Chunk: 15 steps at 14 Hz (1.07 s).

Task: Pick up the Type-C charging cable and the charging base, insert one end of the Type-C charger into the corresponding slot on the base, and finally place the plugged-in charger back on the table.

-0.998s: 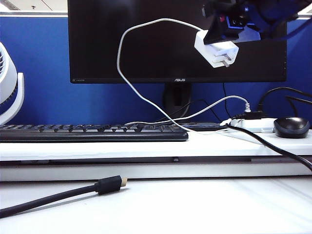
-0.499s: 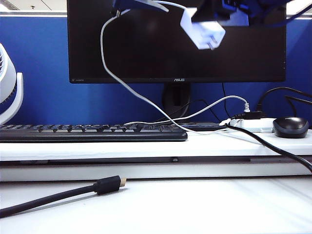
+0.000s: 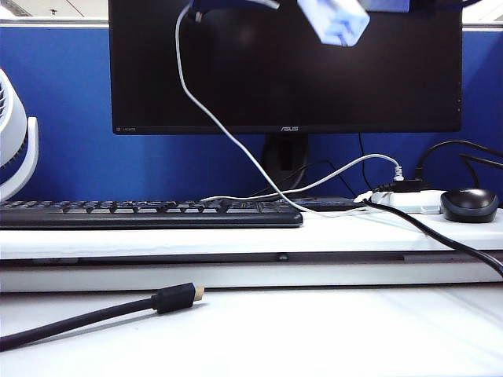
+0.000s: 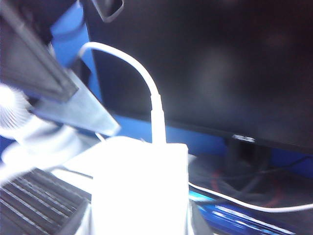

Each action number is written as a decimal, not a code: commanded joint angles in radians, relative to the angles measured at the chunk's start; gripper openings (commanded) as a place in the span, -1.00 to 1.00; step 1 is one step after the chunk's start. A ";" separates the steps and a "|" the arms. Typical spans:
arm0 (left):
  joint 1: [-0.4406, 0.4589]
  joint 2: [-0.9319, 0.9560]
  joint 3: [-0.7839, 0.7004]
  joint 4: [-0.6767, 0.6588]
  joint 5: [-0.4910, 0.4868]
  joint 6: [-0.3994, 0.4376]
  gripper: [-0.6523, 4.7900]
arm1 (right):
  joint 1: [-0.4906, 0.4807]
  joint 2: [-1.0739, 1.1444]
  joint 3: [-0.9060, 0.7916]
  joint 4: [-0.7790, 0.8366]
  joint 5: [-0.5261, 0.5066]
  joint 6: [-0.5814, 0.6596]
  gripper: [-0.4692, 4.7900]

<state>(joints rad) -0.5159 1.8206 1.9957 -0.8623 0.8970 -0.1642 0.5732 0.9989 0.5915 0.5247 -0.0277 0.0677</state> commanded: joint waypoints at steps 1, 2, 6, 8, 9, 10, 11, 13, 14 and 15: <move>-0.002 -0.002 0.003 0.074 0.109 0.018 0.46 | 0.002 -0.052 0.007 0.047 -0.090 0.147 -0.83; -0.002 -0.002 0.003 0.089 0.126 0.026 0.46 | 0.002 -0.058 0.008 0.061 -0.116 0.175 -0.83; -0.002 -0.002 0.003 0.159 0.230 0.035 0.46 | 0.002 -0.060 0.008 0.087 -0.166 0.262 -0.83; -0.002 -0.002 0.003 0.170 0.264 0.055 0.46 | 0.001 -0.061 0.008 0.095 -0.181 0.301 -0.83; -0.002 -0.001 0.003 0.170 0.274 0.064 0.46 | 0.001 -0.061 0.008 0.115 -0.191 0.315 -0.83; -0.002 -0.001 0.003 0.169 0.283 0.080 0.46 | 0.001 -0.061 0.008 0.146 -0.196 0.351 -0.83; -0.002 -0.001 0.003 0.170 0.308 0.086 0.46 | 0.000 -0.061 0.008 0.171 -0.196 0.384 -0.83; -0.001 -0.001 0.003 0.182 0.338 0.090 0.46 | -0.001 -0.061 0.008 0.193 -0.204 0.436 -0.83; -0.001 -0.001 0.003 0.200 0.374 0.090 0.46 | -0.001 -0.061 0.008 0.195 -0.220 0.461 -0.83; -0.001 -0.002 0.003 0.220 0.405 0.089 0.46 | -0.001 -0.061 0.008 0.199 -0.231 0.470 -0.83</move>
<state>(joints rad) -0.5152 1.8210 1.9957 -0.6781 1.2564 -0.0807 0.5716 0.9432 0.5926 0.6834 -0.2401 0.5144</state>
